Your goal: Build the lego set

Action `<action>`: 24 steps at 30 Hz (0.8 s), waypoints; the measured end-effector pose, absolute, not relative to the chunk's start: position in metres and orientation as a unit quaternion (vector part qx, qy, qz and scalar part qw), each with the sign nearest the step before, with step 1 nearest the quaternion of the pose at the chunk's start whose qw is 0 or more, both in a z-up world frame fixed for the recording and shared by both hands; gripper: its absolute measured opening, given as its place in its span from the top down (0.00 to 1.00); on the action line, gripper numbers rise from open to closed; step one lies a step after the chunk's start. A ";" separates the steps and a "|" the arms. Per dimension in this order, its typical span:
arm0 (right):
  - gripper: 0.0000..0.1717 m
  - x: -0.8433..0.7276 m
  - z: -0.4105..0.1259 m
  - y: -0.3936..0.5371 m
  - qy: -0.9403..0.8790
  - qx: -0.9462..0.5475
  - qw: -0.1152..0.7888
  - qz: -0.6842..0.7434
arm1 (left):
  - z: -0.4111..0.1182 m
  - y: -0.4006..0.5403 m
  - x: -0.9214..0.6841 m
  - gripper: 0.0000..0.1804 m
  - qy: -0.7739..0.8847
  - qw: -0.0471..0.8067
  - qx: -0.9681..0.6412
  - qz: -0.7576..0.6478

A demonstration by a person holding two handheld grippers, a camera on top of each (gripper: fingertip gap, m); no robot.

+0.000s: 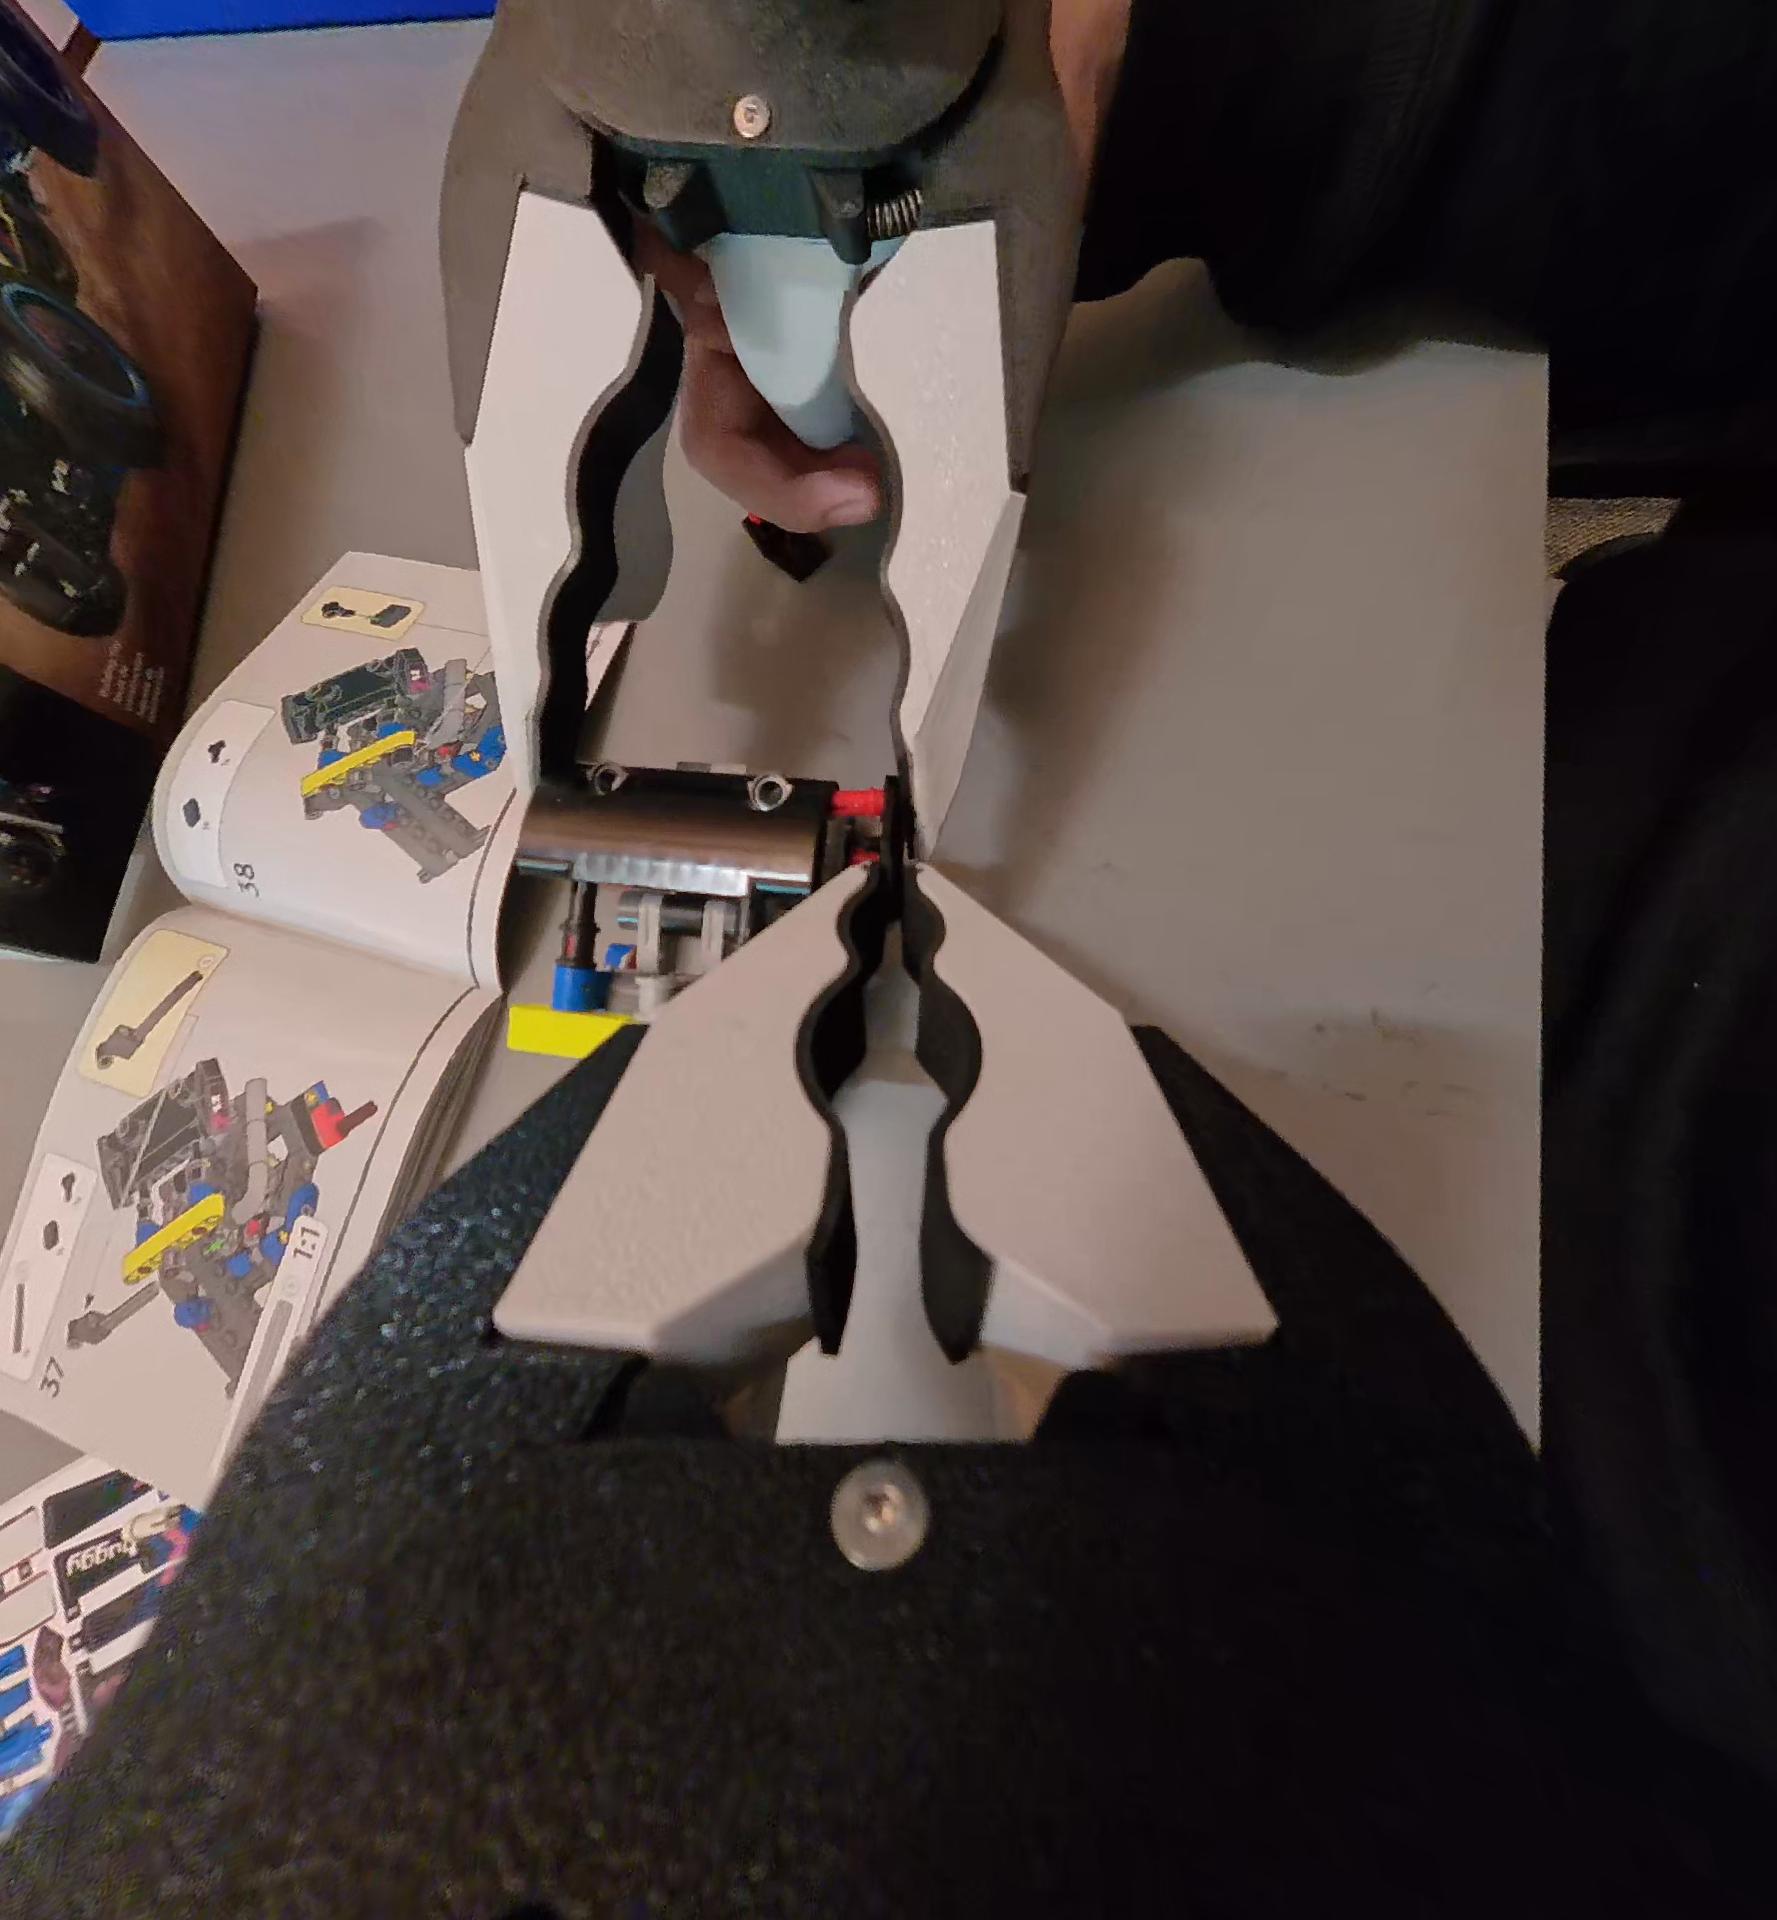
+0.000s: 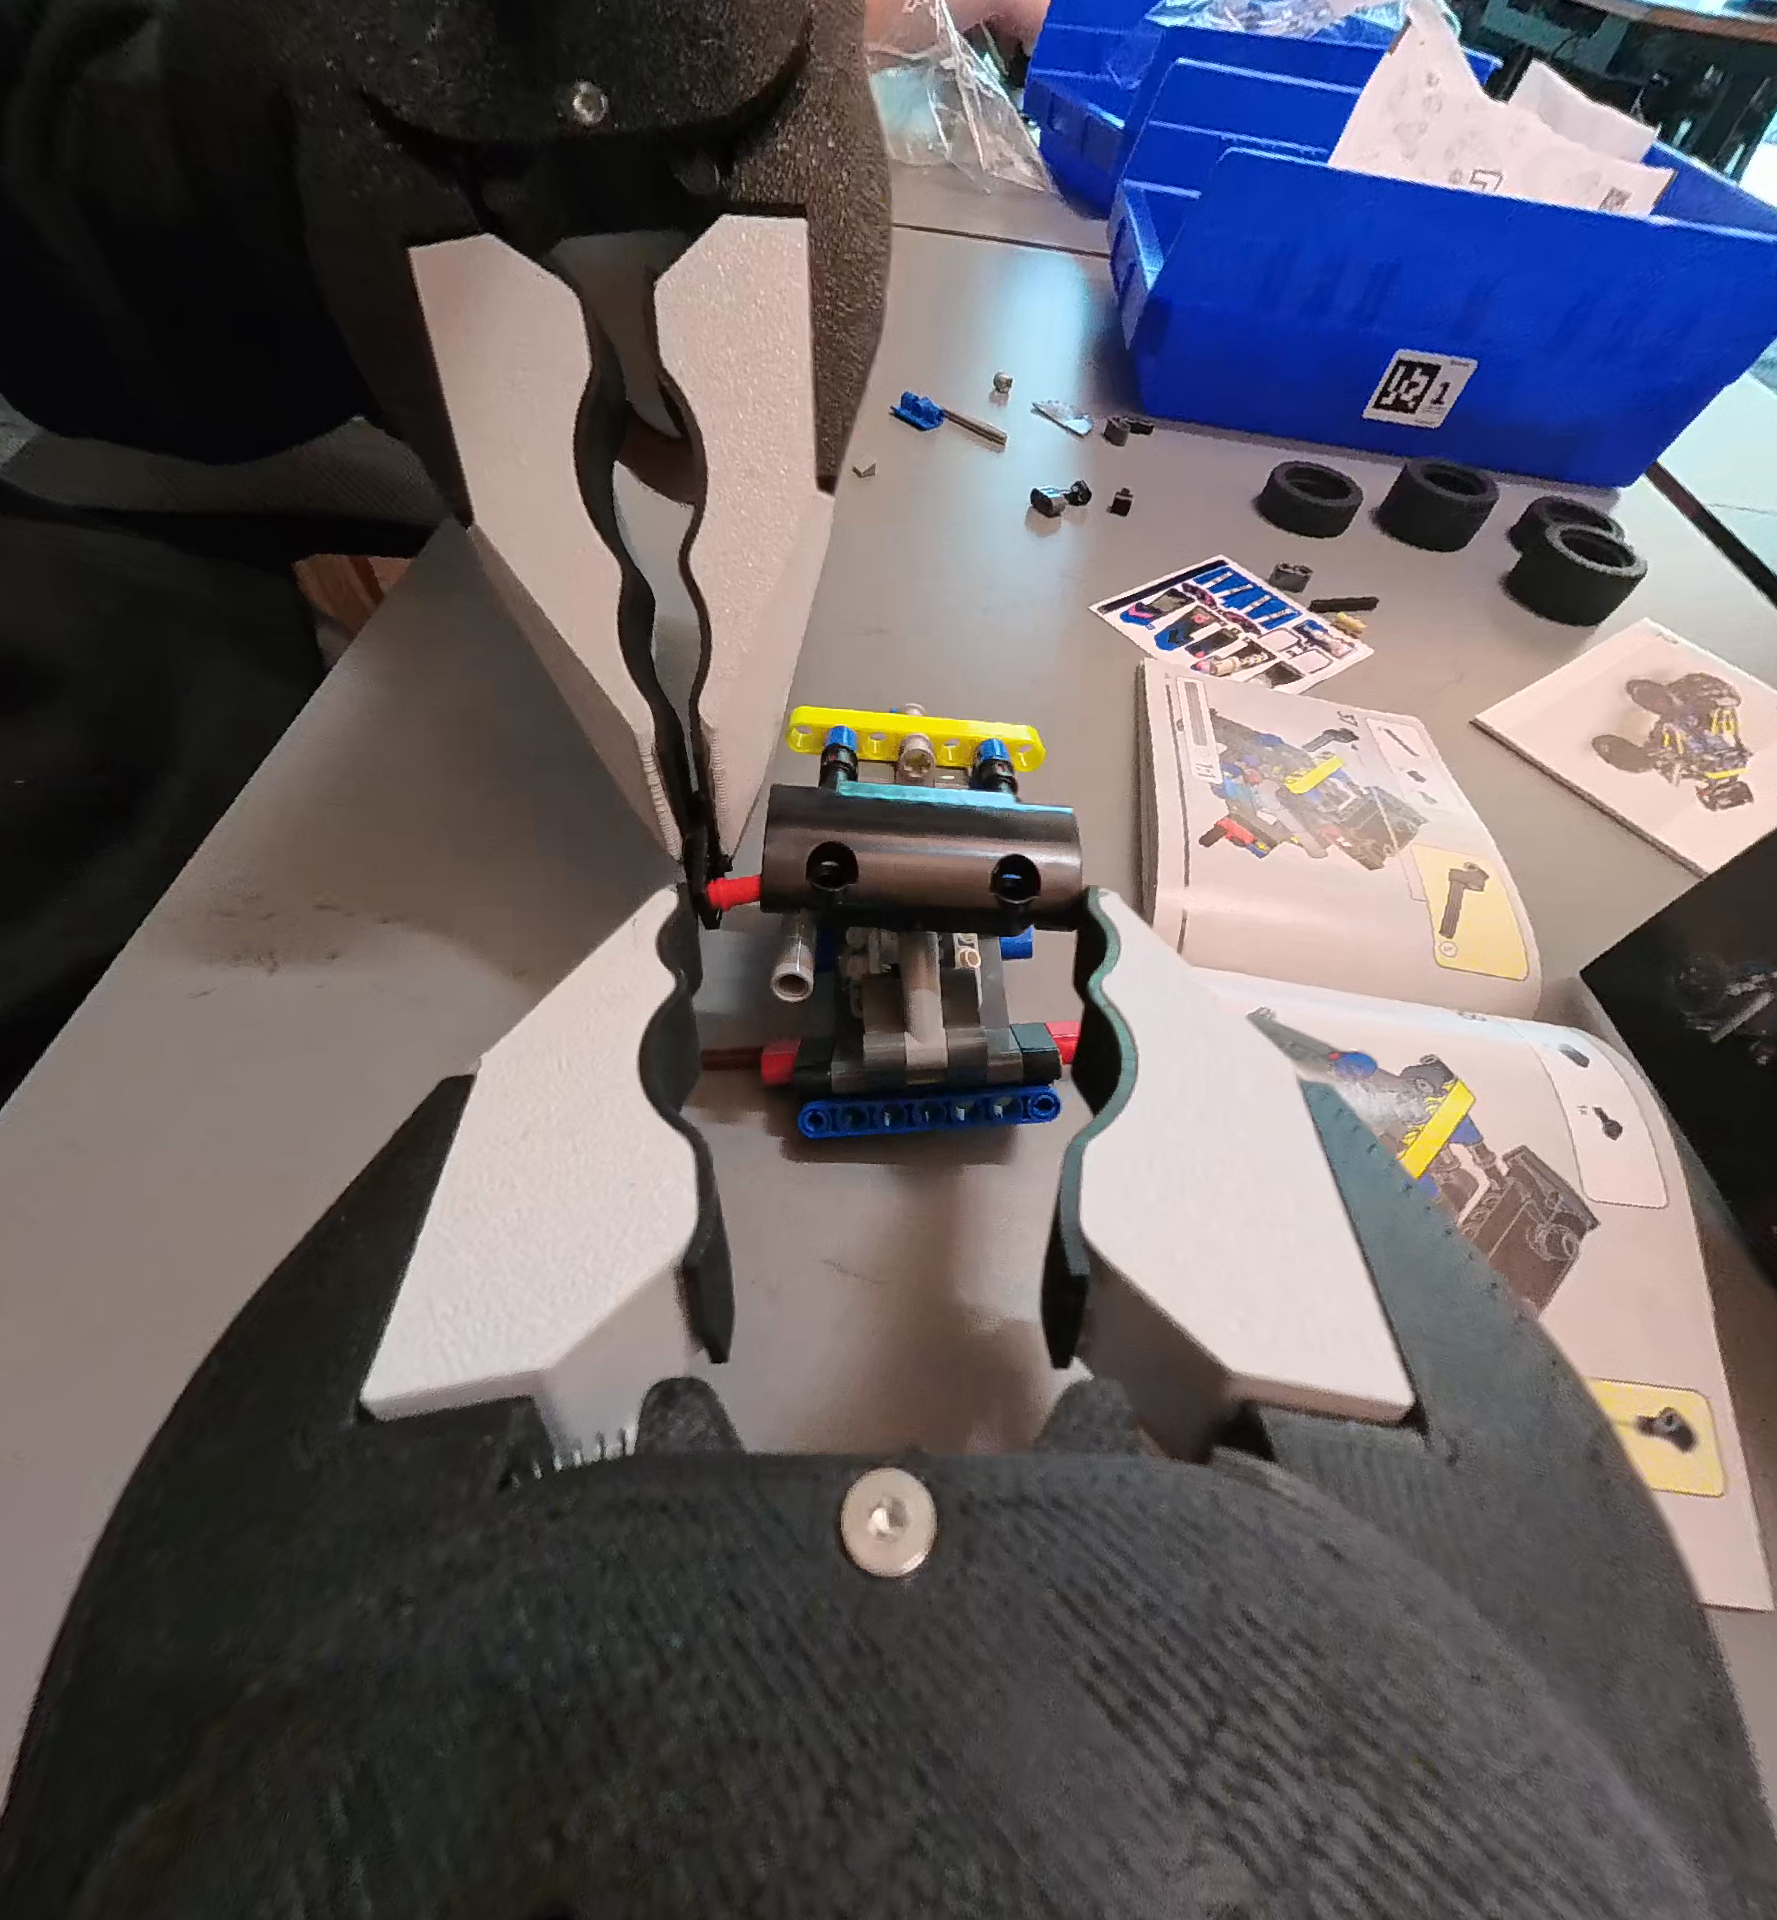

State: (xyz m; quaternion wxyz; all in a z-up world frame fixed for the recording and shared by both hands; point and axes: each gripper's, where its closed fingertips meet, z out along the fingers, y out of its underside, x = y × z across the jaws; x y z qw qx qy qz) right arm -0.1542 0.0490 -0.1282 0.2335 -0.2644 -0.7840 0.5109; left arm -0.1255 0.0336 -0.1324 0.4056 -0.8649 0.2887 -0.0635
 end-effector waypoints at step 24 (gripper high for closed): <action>0.58 -0.159 -0.129 0.046 -0.786 -0.265 0.223 0.511 | -0.132 0.030 -0.129 1.00 0.319 0.351 -0.874 -0.104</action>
